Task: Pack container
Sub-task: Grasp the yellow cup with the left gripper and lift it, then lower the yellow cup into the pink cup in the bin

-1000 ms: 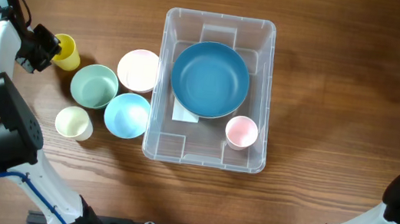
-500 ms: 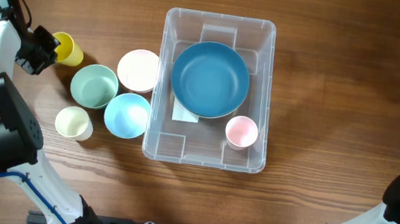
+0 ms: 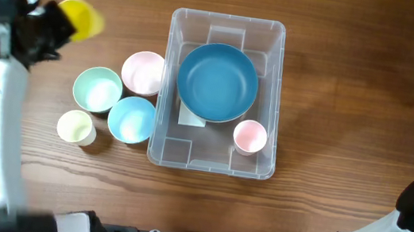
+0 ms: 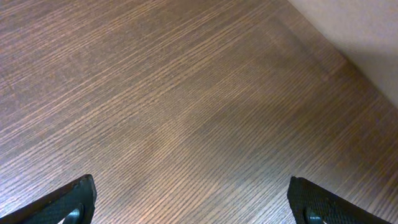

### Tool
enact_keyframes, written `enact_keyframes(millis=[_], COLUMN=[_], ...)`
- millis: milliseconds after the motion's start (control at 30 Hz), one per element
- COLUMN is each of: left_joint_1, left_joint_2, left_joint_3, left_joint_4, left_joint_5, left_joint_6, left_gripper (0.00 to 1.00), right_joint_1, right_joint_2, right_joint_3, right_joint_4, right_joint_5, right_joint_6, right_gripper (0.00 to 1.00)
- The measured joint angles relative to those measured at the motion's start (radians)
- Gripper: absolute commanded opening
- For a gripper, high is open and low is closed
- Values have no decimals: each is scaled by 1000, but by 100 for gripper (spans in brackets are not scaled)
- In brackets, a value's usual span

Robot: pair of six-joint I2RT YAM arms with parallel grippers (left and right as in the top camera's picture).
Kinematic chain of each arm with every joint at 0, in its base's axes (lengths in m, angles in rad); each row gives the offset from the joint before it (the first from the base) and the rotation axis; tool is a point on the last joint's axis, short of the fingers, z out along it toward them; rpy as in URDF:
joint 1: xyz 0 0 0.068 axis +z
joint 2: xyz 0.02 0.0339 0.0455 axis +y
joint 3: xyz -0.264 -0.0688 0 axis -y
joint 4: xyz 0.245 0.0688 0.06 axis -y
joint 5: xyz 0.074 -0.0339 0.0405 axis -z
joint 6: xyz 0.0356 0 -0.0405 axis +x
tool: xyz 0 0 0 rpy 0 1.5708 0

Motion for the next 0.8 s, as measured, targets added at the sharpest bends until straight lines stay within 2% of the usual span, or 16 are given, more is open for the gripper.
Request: enact_keyframes(millis=[200,333,500,667,800], left_joint_1=[-339,-589,-822,-923,-954], left_joint_2=[-101,-90,-22,98,194], left_joint_3=[0,0,0,0,0], left_joint_4=[-5,-47,-90,-92,-91], left_joint_5=[17,23,20,20,20], left_joint_6=[121,232,302,320,323], left_gripper=[4,4,4,4,4], right_joint_1=[0,0,0,0,0], right_joint_2=[0,0,0,0,0], right_joint_3=[0,0,0,0,0], right_joint_4=[0,0,0,0,0], right_joint_5=[0,0,0,0,0], right_joint_6=[0,0,0,0,0], right_gripper=[100,100,100,100,100])
